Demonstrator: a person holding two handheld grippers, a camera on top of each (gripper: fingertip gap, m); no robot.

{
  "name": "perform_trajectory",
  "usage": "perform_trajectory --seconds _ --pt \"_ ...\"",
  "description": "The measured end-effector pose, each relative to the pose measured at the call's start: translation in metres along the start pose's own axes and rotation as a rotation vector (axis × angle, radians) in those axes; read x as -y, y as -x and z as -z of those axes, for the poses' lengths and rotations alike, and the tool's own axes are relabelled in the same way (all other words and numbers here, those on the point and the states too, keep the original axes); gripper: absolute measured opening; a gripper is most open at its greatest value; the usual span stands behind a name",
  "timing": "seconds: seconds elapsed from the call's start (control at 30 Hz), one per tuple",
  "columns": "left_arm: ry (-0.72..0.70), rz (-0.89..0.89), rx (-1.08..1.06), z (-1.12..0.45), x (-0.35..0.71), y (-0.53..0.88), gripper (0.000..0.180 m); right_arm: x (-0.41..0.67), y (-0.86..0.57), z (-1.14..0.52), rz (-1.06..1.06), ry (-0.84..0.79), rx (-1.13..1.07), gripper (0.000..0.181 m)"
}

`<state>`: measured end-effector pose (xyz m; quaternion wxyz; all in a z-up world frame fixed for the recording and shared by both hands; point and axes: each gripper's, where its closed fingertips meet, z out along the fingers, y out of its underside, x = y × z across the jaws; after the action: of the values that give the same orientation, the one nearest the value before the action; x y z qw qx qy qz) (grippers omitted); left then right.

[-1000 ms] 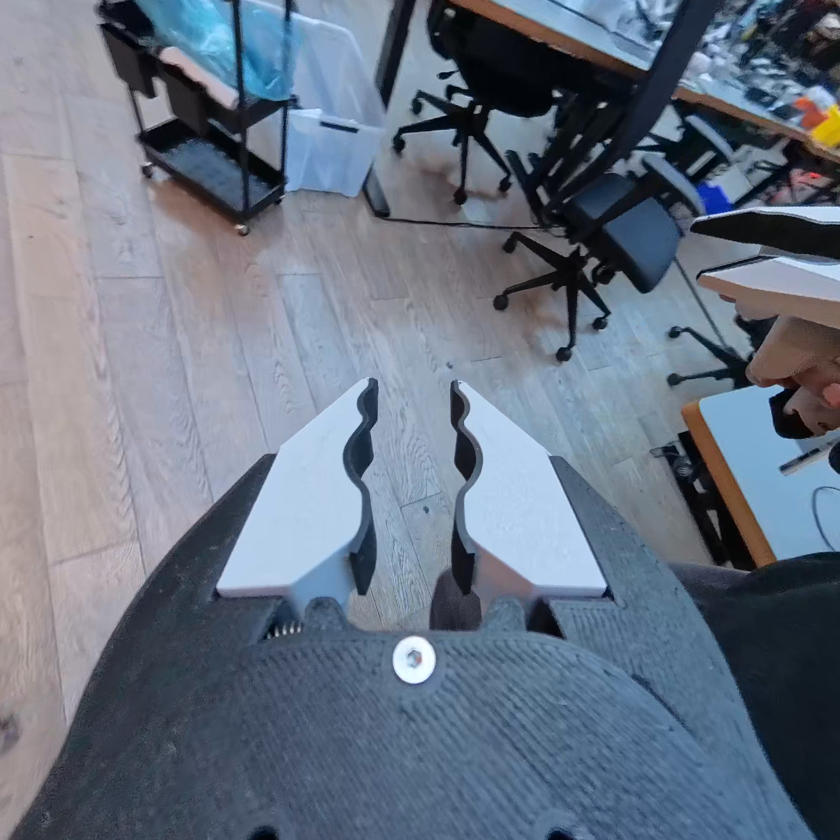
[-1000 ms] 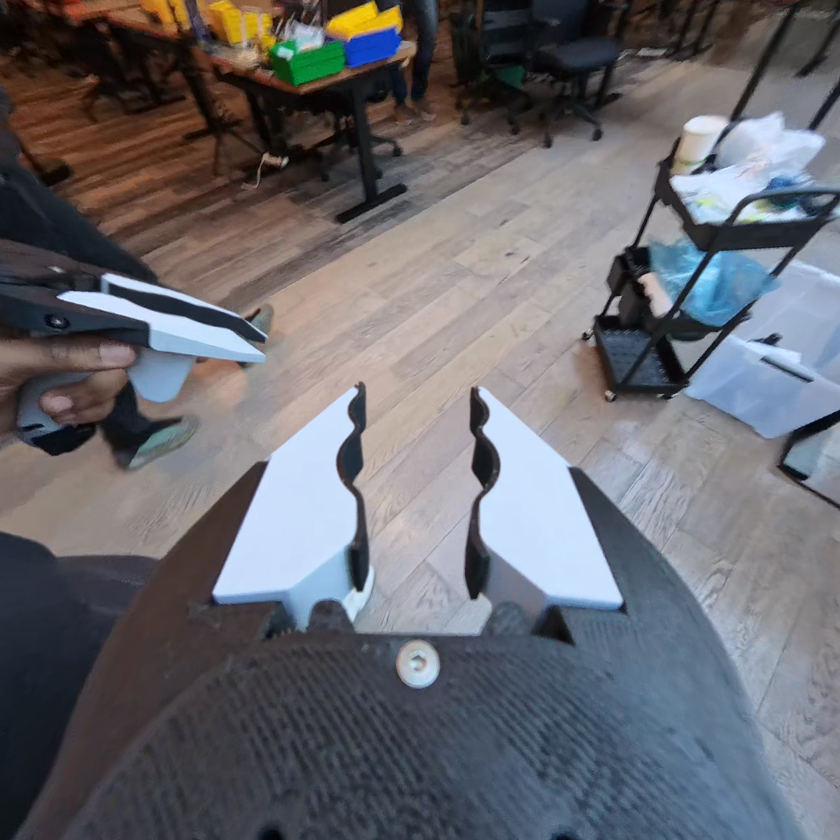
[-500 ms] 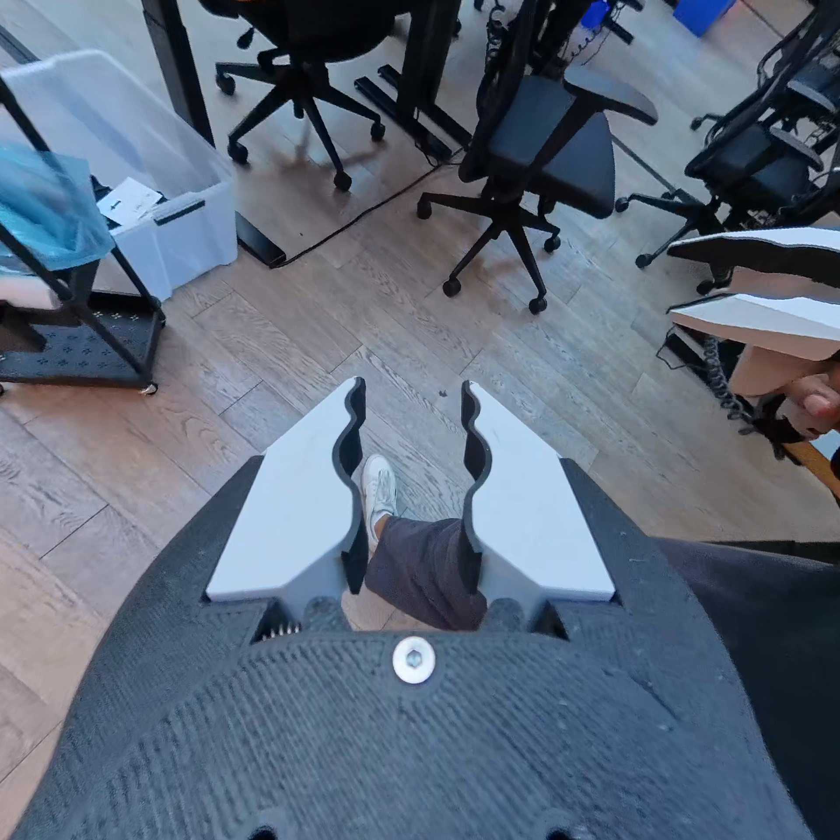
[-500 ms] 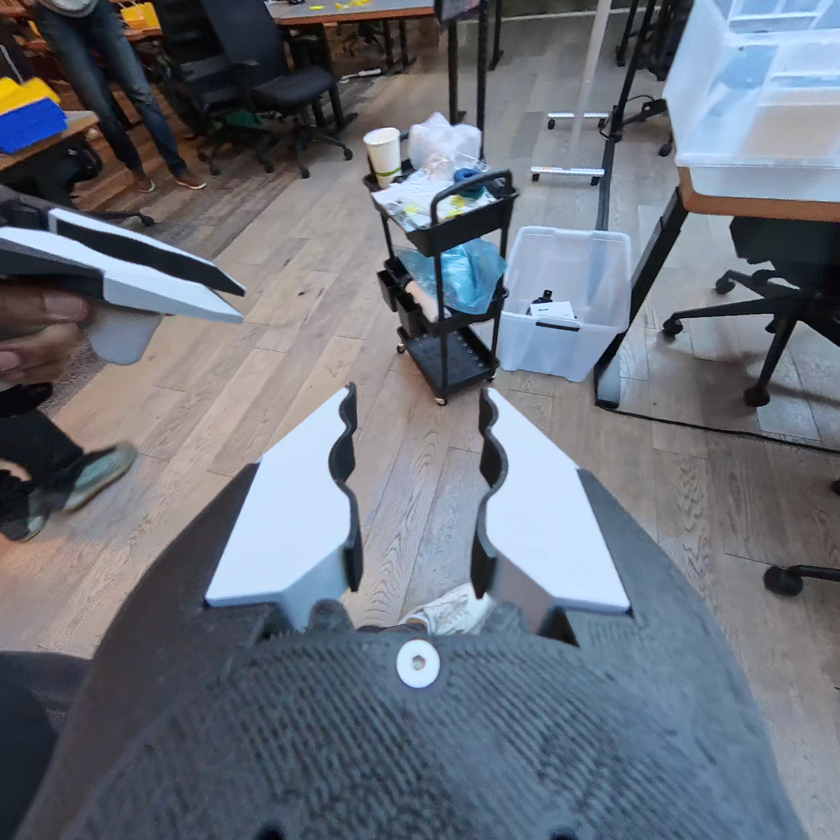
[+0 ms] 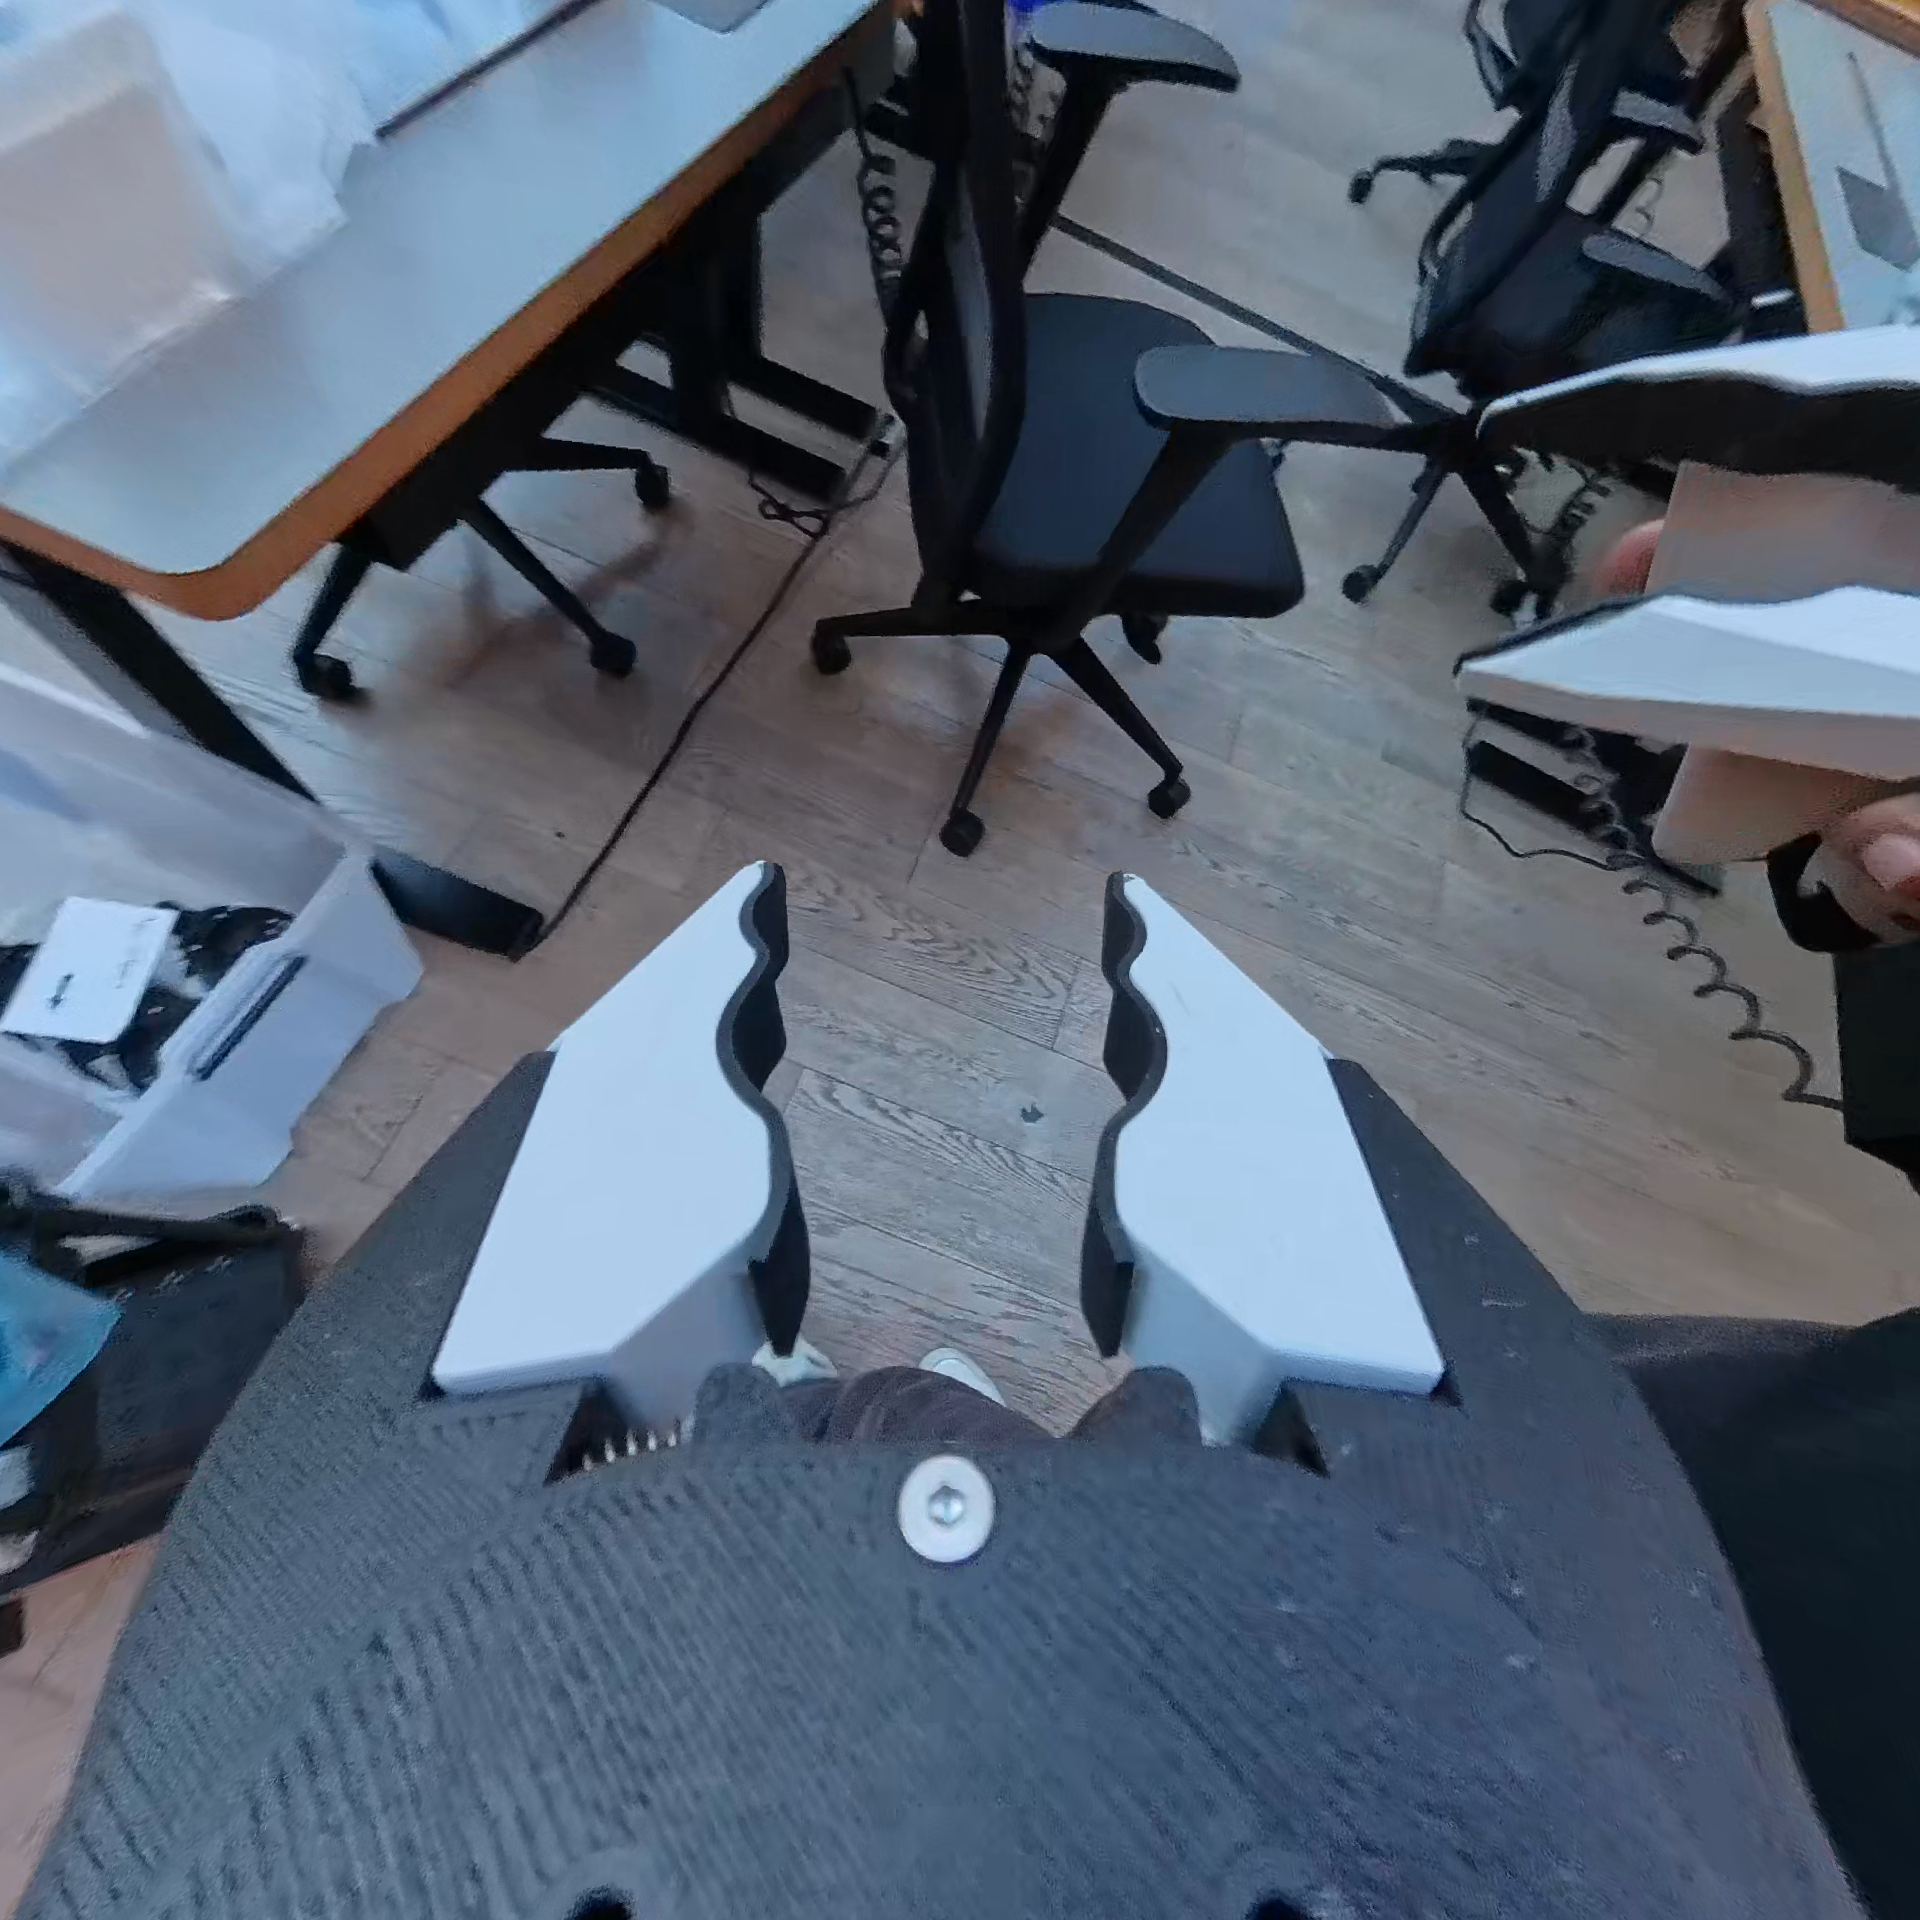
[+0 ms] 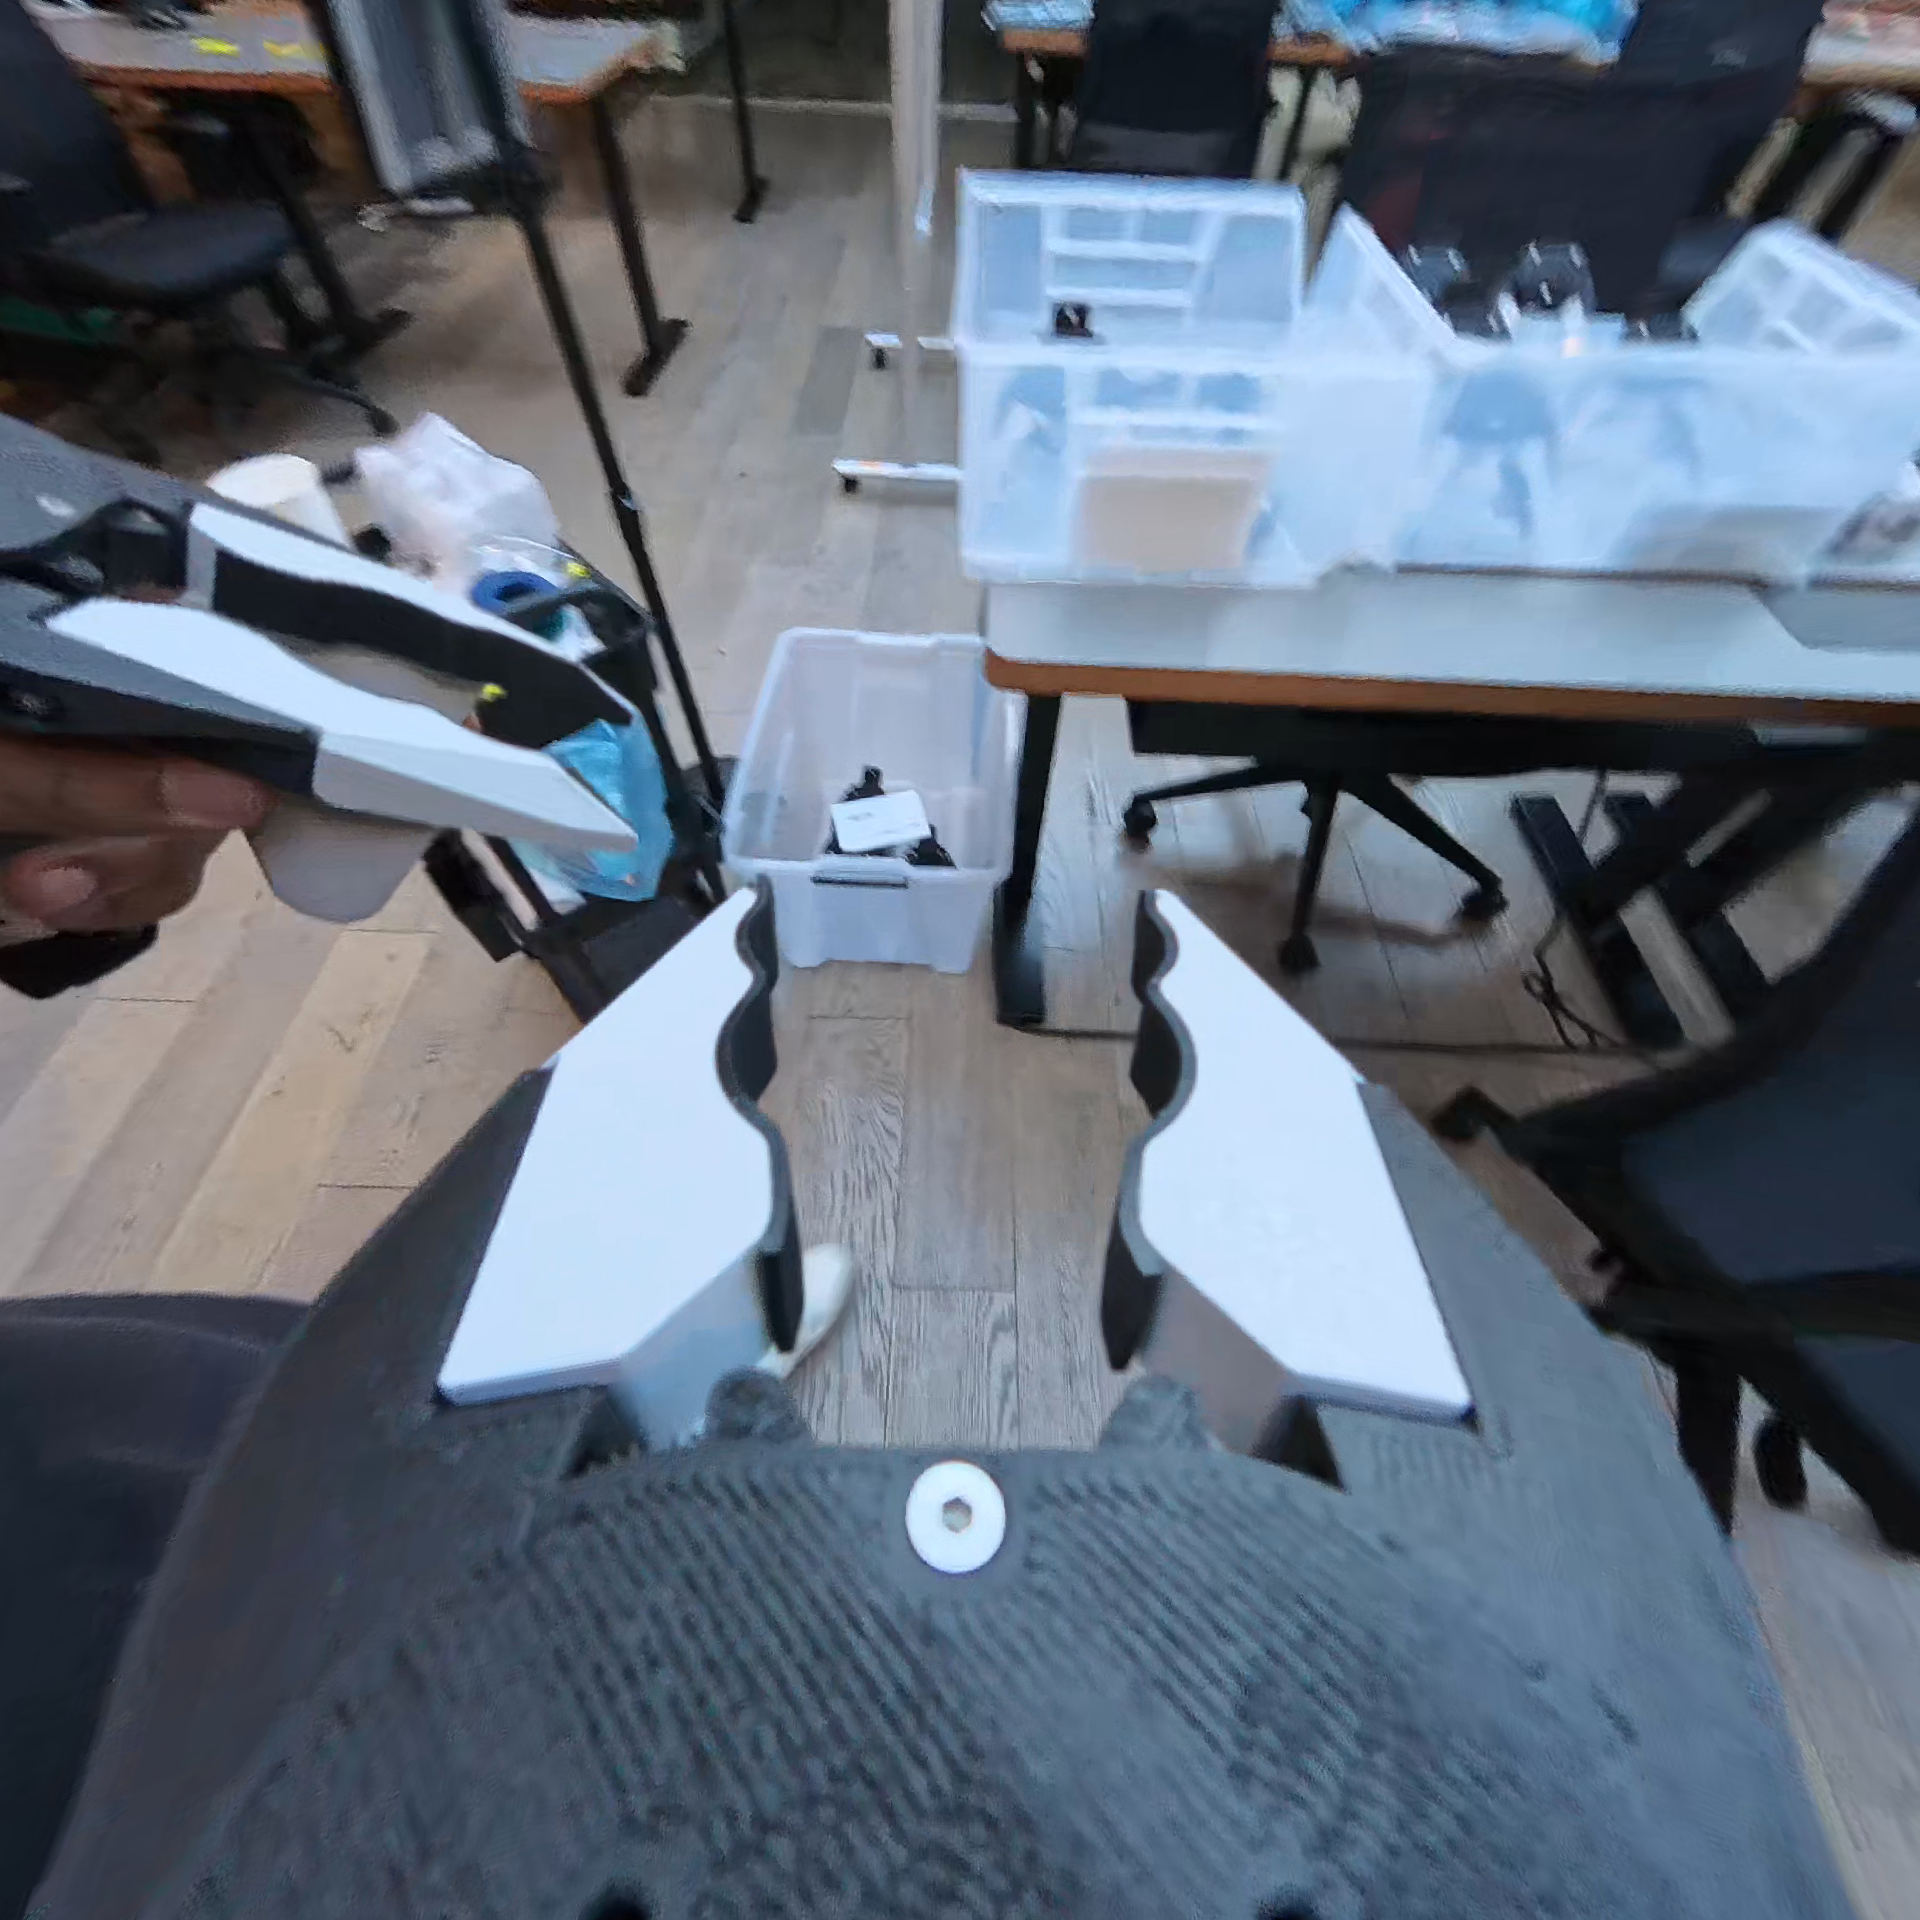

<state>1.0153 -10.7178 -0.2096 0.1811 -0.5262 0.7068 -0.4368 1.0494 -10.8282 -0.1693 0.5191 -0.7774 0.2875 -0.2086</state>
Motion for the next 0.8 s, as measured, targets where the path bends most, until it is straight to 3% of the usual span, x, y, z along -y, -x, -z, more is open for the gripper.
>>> perform_trajectory --seconds 0.1,0.27,0.47,0.57,0.67,0.8 --pt "0.048 0.008 -0.151 -0.065 0.029 0.001 0.062 -0.017 -0.054 -0.008 -0.080 0.075 -0.109 0.076" --pt "0.105 -0.134 -0.362 -0.162 0.093 -0.020 0.063 -0.020 -0.161 0.002 -0.252 0.124 -0.388 0.088" --pt "0.192 -0.361 -0.619 -0.264 0.160 -0.096 0.073 -0.042 -0.242 0.035 -0.512 0.066 -0.592 0.089" --pt "0.135 -0.475 -0.704 -0.304 0.195 -0.155 0.073 -0.062 -0.289 0.073 -0.531 0.031 -0.746 0.088" --pt "0.188 -0.555 -0.774 -0.357 0.196 -0.219 0.075 -0.098 -0.346 0.119 -0.548 0.039 -0.871 0.087" --pt "0.228 -0.557 -0.818 -0.434 0.191 -0.319 0.074 -0.165 -0.415 0.174 -0.626 0.089 -0.873 0.088"
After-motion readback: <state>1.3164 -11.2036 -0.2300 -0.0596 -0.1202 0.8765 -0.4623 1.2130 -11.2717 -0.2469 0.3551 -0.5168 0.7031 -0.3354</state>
